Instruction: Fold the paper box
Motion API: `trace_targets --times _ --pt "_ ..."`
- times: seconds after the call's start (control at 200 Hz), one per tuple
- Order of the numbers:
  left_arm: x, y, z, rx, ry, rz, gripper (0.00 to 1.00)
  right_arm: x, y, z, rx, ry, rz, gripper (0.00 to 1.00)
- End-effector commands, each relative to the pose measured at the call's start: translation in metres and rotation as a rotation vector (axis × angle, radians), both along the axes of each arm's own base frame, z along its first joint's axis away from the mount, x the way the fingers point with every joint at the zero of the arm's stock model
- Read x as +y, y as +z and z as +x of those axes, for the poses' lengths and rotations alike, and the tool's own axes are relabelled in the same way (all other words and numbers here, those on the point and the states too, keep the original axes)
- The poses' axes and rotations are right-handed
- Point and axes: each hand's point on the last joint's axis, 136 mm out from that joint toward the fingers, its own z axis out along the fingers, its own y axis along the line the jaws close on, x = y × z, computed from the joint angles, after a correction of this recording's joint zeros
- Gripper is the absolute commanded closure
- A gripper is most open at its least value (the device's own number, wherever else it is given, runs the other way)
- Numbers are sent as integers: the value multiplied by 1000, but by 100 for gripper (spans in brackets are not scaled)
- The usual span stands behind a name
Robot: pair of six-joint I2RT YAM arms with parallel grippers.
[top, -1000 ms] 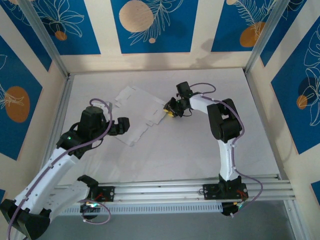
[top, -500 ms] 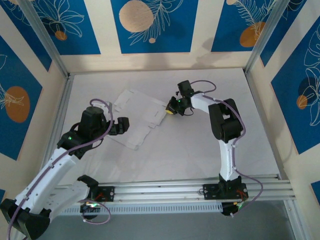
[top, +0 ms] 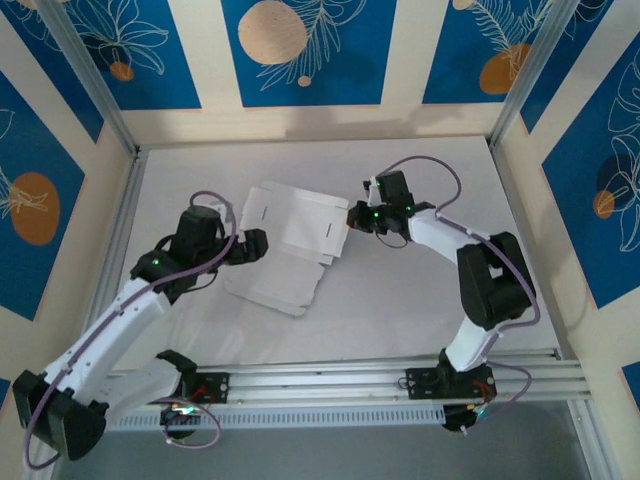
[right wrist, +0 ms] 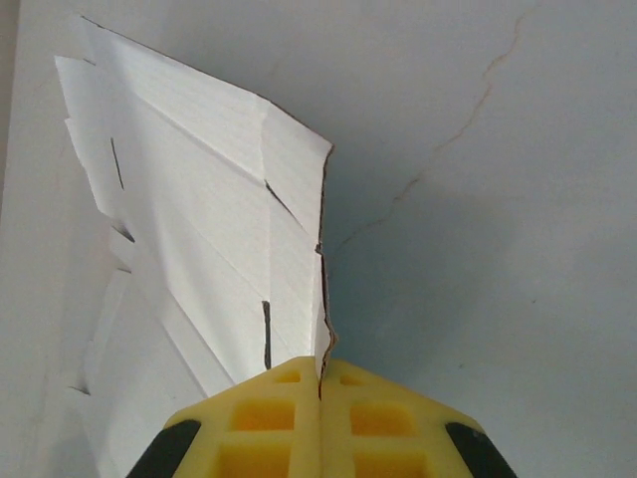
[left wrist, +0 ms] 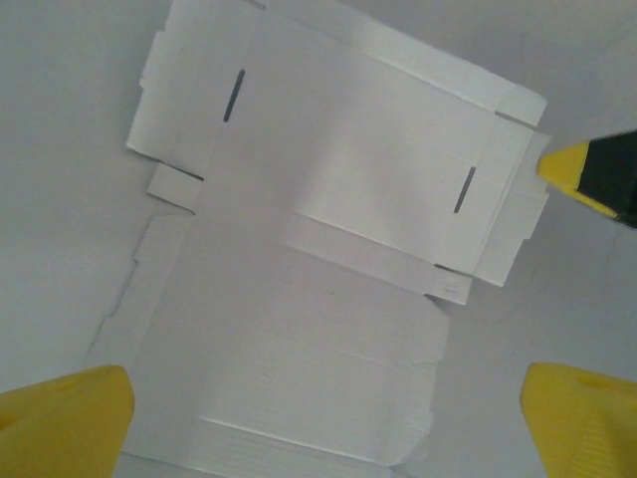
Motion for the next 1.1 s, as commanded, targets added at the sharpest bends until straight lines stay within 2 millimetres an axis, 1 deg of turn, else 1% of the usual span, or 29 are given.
trace_targets --times 0.0,0.045,0.125,0.18,0.235,0.285,0.34,0.41,0.465,0.54,0.6,0.655,0.75,0.845,0.965,1.096 --pt "-17 23 18 34 57 -137 0 -3 37 16 -323 70 -24 100" --pt "-20 23 25 75 87 -164 0 -1 48 12 -421 115 -28 100" --pt "-29 20 38 163 135 -231 0 6 58 3 -524 228 -59 100" --pt "-35 15 47 245 172 -290 0 12 59 -5 -549 316 -83 100" --pt "-43 8 55 329 215 -355 0 14 58 -9 -569 359 -101 100" --pt "-52 1 61 392 243 -413 3 15 57 -13 -595 379 -106 100" --pt "-60 -8 67 449 273 -458 5 17 61 -17 -637 388 -105 100" --pt "-65 -17 74 498 313 -478 8 18 64 -22 -685 390 -116 100" --pt "-65 -22 82 501 337 -477 11 17 67 -24 -713 393 -136 100" --pt "-64 -25 92 491 366 -487 12 18 67 -27 -722 403 -147 100" --pt "-69 -23 102 467 359 -519 12 19 68 -29 -730 409 -154 100" --pt "-72 -27 107 475 363 -525 12 22 67 -31 -737 420 -165 100" --pt "-77 -27 116 467 356 -540 13 25 64 -33 -740 434 -182 100" --pt "-80 -23 123 443 347 -567 16 27 62 -35 -747 445 -196 100" --pt "-72 -22 130 424 373 -568 17 27 63 -35 -753 441 -201 100" --pt "-62 -32 133 438 423 -567 18 25 65 -35 -761 430 -209 100"
